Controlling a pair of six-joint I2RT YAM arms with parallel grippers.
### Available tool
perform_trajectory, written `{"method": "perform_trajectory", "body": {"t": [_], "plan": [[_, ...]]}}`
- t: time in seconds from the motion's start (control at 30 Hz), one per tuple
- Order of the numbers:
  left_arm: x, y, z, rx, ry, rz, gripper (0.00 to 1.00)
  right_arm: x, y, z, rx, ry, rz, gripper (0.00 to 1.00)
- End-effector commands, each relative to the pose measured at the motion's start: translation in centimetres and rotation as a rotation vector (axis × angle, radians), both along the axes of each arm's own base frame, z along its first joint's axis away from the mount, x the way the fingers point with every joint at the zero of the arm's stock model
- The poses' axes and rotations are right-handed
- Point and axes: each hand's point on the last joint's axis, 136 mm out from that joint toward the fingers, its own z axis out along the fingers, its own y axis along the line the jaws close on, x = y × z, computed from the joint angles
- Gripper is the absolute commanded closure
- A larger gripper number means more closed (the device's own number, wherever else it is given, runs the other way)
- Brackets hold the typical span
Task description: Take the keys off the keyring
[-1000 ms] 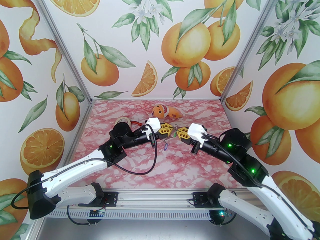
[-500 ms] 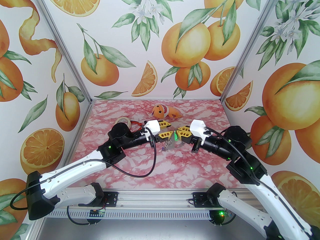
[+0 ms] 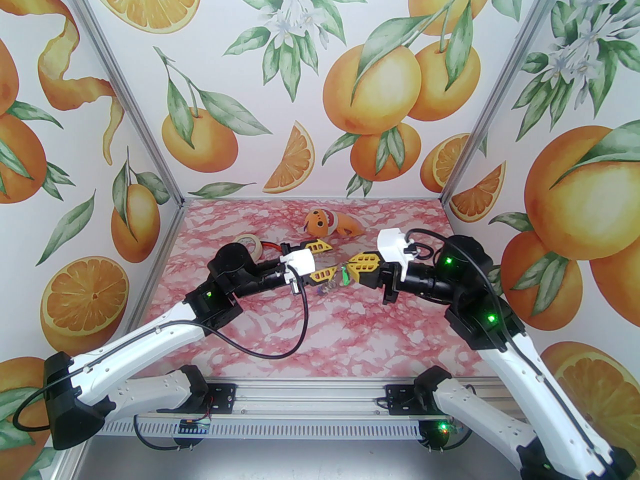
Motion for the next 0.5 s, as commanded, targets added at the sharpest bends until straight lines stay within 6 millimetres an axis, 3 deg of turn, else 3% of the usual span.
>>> {"method": "perform_trajectory", "body": {"t": [0.0, 0.47], "plan": [[-1.7, -0.62, -0.5, 0.031, -0.021, -0.113, 0.59, -1.3, 0.15, 1.87, 0.05, -0.013, 0.071, 1.0], [-1.3, -1.44, -0.51, 0.024, 0.003, -0.13, 0.63, -1.29, 0.12, 1.69, 0.076, 0.02, 0.095, 1.0]]}}
